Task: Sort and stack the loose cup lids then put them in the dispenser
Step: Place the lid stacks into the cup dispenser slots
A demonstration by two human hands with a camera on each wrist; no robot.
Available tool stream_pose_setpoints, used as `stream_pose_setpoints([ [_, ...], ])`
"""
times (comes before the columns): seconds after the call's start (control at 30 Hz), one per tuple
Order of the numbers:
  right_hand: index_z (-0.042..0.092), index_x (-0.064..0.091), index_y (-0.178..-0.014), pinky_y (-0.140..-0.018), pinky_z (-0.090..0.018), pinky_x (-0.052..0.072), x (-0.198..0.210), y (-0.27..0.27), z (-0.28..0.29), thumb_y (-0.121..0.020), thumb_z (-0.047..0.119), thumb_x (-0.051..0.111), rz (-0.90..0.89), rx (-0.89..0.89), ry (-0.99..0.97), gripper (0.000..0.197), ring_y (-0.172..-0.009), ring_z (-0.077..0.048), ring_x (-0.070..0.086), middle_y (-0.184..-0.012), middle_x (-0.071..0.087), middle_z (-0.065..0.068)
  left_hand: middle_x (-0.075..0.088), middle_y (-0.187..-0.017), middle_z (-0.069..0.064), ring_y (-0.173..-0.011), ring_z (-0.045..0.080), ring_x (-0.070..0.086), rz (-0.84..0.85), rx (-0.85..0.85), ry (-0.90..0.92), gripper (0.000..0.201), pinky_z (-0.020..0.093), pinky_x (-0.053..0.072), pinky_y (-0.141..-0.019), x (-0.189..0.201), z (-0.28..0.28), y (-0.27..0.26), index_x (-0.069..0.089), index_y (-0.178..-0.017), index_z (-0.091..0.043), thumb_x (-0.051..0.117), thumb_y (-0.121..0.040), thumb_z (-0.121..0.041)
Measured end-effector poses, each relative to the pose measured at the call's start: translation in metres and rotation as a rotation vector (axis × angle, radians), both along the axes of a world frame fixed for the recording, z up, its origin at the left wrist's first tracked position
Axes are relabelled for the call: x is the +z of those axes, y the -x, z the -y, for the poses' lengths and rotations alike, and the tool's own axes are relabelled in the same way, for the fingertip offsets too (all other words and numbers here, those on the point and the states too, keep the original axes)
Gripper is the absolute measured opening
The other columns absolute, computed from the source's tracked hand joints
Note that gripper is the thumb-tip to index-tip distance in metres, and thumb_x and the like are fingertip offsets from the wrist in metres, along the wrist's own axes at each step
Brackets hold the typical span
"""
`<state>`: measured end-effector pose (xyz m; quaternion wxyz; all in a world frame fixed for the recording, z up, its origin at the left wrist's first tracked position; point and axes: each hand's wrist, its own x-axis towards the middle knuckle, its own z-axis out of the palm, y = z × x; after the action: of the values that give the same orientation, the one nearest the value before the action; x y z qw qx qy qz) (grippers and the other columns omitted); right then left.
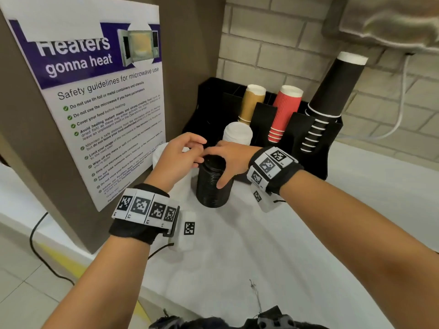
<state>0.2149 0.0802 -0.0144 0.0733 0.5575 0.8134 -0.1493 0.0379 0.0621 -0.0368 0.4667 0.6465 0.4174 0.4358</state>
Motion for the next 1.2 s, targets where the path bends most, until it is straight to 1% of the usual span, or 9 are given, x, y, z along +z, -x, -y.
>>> stream_pose_setpoints([
  [0.17,0.028,0.035,-0.136,-0.091,-0.042,0.052,0.001,0.003,-0.004,-0.071,0.033,0.081,0.014,-0.02,0.039,0.08,-0.109,-0.028,0.053,-0.124,0.05,-0.009,0.06,-0.093,-0.005,-0.079,0.015,0.068,0.092,0.021,0.074,0.016,0.026,0.054,-0.077,-0.001,0.005,0.004,0.064,-0.101,-0.021,0.053,-0.098,-0.011],
  [0.43,0.028,0.037,-0.129,-0.081,-0.044,0.055,-0.003,0.001,-0.005,-0.067,0.032,0.08,-0.051,0.0,-0.061,0.076,-0.095,-0.029,0.058,-0.11,0.055,-0.011,0.061,-0.095,-0.003,-0.082,0.012,0.067,0.212,0.063,0.055,0.021,0.025,0.051,-0.077,0.001,0.011,0.006,0.064,-0.098,-0.023,0.052,-0.096,-0.006],
  [0.57,0.028,0.04,-0.122,-0.076,-0.037,0.056,0.024,-0.011,-0.004,-0.066,0.023,0.081,-0.374,-0.01,-0.076,0.07,-0.094,-0.02,0.062,-0.107,0.059,-0.006,0.058,-0.118,-0.004,-0.098,0.003,0.062,0.193,0.072,-0.033,0.036,0.022,0.046,-0.084,0.001,0.012,0.007,0.057,-0.117,-0.03,0.063,-0.091,-0.007],
  [0.67,0.032,0.044,-0.12,-0.069,-0.022,0.054,0.046,-0.013,0.004,-0.068,0.023,0.081,-0.694,-0.022,0.014,0.064,-0.082,0.003,0.061,-0.103,0.056,0.006,0.041,-0.142,-0.004,-0.12,0.011,0.053,0.19,-0.124,-0.019,0.081,0.015,0.05,-0.085,-0.001,0.014,-0.001,0.033,-0.138,-0.042,0.076,-0.078,-0.008],
  [0.77,0.034,0.046,-0.119,-0.071,-0.032,0.056,0.053,-0.01,0.011,-0.066,0.028,0.081,-0.881,-0.049,0.123,0.064,-0.081,-0.006,0.064,-0.106,0.057,-0.007,0.037,-0.151,-0.001,-0.132,0.018,0.048,0.354,-0.196,-0.016,0.099,0.029,0.049,-0.1,-0.001,0.019,-0.011,0.02,-0.143,-0.045,0.077,-0.068,-0.013],
  [0.83,0.033,0.045,-0.121,-0.071,-0.035,0.055,0.053,-0.012,0.013,-0.069,0.026,0.081,-0.955,-0.084,0.192,0.064,-0.088,-0.016,0.066,-0.112,0.058,-0.013,0.038,-0.151,0.002,-0.139,0.025,0.04,0.436,-0.184,-0.036,0.093,0.045,0.041,-0.11,0.0,0.021,-0.015,0.022,-0.142,-0.041,0.073,-0.069,-0.013],
  [0.9,0.031,0.044,-0.124,-0.07,-0.034,0.055,0.052,-0.016,0.014,-0.075,0.021,0.079,-0.976,-0.116,0.259,0.061,-0.092,-0.017,0.067,-0.113,0.06,-0.011,0.04,-0.148,0.001,-0.141,0.03,0.036,0.454,-0.186,-0.039,0.09,0.053,0.036,-0.112,-0.001,0.021,-0.017,0.029,-0.141,-0.038,0.078,-0.071,-0.01],
  [1.0,0.026,0.042,-0.126,-0.066,-0.028,0.054,0.052,-0.023,0.018,-0.08,0.013,0.074,-1.011,-0.143,0.304,0.057,-0.092,-0.016,0.068,-0.109,0.062,-0.009,0.041,-0.148,0.005,-0.139,0.034,0.037,0.456,-0.182,-0.046,0.09,0.055,0.039,-0.109,-0.001,0.023,-0.022,0.038,-0.137,-0.035,0.085,-0.063,-0.014],
  [1.2,0.025,0.048,-0.133,-0.078,-0.039,0.057,0.057,-0.025,0.029,-0.073,0.016,0.076,-1.049,-0.132,0.2,0.067,-0.108,-0.027,0.063,-0.131,0.048,-0.014,0.041,-0.149,0.007,-0.137,0.033,0.041,0.467,-0.169,-0.075,0.086,0.056,0.041,-0.107,0.002,0.026,-0.026,0.037,-0.136,-0.041,0.081,-0.062,-0.026],
])
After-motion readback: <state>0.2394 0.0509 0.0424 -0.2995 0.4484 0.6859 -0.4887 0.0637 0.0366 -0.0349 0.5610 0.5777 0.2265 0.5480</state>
